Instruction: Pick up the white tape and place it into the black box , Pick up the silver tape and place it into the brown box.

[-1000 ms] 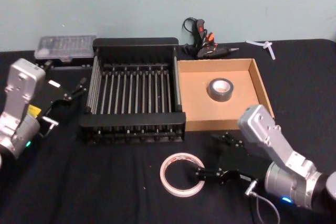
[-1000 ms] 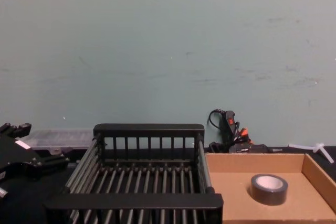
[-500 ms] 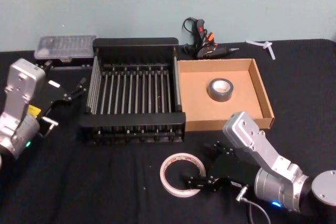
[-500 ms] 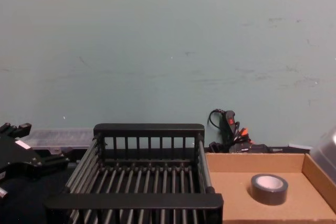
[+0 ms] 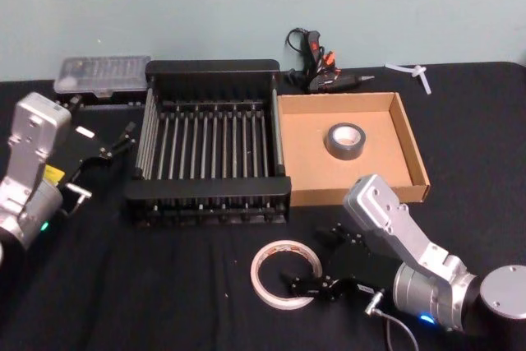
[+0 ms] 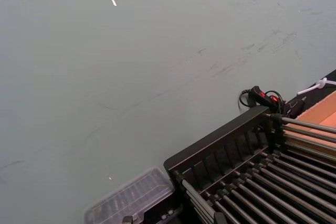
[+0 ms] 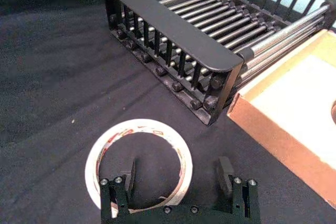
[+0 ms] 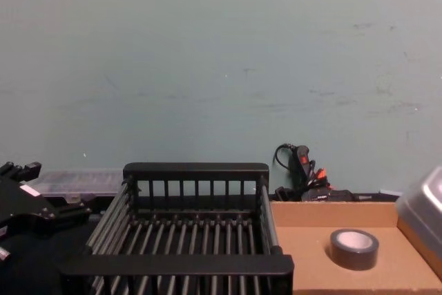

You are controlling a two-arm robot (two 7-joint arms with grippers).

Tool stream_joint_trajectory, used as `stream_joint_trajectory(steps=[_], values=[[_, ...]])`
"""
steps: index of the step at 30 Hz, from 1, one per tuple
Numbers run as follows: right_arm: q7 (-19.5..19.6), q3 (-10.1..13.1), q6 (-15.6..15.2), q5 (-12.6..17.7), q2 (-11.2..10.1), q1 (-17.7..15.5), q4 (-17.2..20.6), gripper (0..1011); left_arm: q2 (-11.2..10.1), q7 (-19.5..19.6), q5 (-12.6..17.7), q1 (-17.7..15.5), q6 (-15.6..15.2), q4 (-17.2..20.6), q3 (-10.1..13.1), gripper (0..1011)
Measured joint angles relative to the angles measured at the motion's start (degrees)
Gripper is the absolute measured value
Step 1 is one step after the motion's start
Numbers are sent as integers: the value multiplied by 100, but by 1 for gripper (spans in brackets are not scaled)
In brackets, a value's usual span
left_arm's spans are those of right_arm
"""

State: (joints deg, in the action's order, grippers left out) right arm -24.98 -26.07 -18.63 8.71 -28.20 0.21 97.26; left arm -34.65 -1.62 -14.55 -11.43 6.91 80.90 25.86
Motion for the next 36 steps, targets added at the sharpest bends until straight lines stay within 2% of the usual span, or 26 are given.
stream_joint_trajectory(steps=[34,36], values=[[-1,-10,-161,4,6,-15,-1,1002,0,0,0,0,0,0,0,1001],[-1,-10,-161,4,6,-16,0,978,0,0,0,0,0,0,0,1001]])
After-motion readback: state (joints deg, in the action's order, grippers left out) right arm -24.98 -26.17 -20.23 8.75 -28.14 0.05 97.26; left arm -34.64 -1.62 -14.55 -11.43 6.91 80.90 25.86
